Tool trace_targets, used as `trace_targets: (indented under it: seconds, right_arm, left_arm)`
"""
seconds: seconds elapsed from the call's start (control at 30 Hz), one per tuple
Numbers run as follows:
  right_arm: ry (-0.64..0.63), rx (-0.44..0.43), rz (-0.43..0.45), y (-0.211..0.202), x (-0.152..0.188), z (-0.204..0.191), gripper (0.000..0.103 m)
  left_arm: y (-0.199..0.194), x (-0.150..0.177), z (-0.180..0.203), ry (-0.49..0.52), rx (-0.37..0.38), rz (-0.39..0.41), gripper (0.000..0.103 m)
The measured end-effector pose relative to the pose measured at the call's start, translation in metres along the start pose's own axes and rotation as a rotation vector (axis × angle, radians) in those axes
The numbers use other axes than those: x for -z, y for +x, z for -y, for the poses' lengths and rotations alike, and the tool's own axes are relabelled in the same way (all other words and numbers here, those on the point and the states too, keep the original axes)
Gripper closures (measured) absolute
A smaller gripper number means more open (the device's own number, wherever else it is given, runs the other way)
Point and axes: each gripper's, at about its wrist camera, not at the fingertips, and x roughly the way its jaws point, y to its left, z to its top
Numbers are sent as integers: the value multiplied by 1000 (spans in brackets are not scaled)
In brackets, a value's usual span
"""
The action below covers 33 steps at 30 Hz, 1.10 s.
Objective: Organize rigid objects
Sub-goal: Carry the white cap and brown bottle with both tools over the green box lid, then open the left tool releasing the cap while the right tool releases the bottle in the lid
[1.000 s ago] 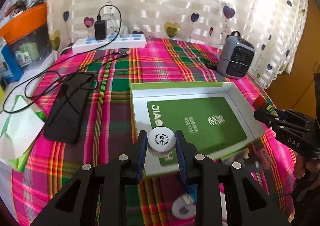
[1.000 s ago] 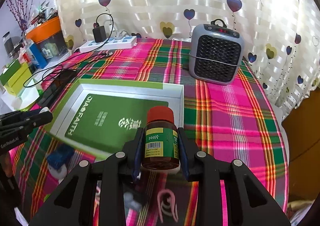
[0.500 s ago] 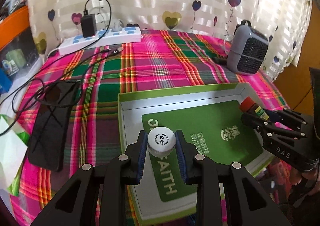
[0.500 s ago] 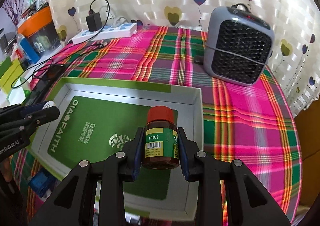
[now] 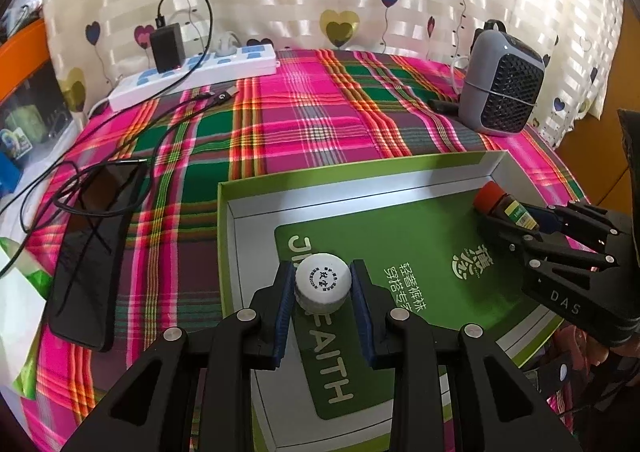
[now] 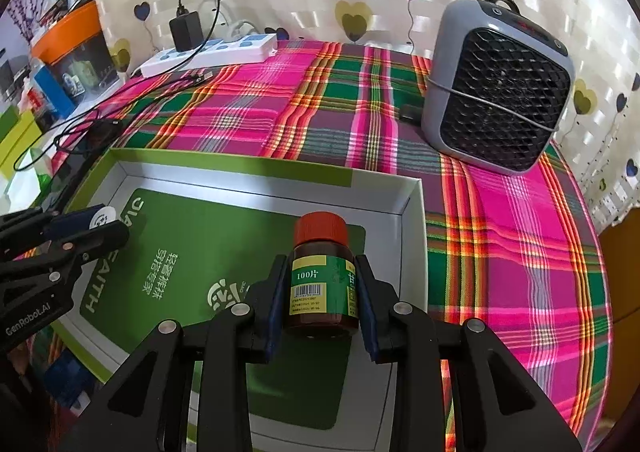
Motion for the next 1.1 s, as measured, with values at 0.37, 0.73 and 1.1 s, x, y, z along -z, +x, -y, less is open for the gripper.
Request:
trace_targets:
  seconds: [0.37,0.73,1.1]
  right_arm:
    - [-6,12,16,0,2,-1,69]
    - [17,-13,53,-13,6,-1,50]
    - [34,-10,103,-46,19,4,50]
  left_arm:
    - [3,0,5,28,-23,-9,71]
    - [-15,4,2,-18,32,22,63]
    - [-48,15,7,-15,48,74,63]
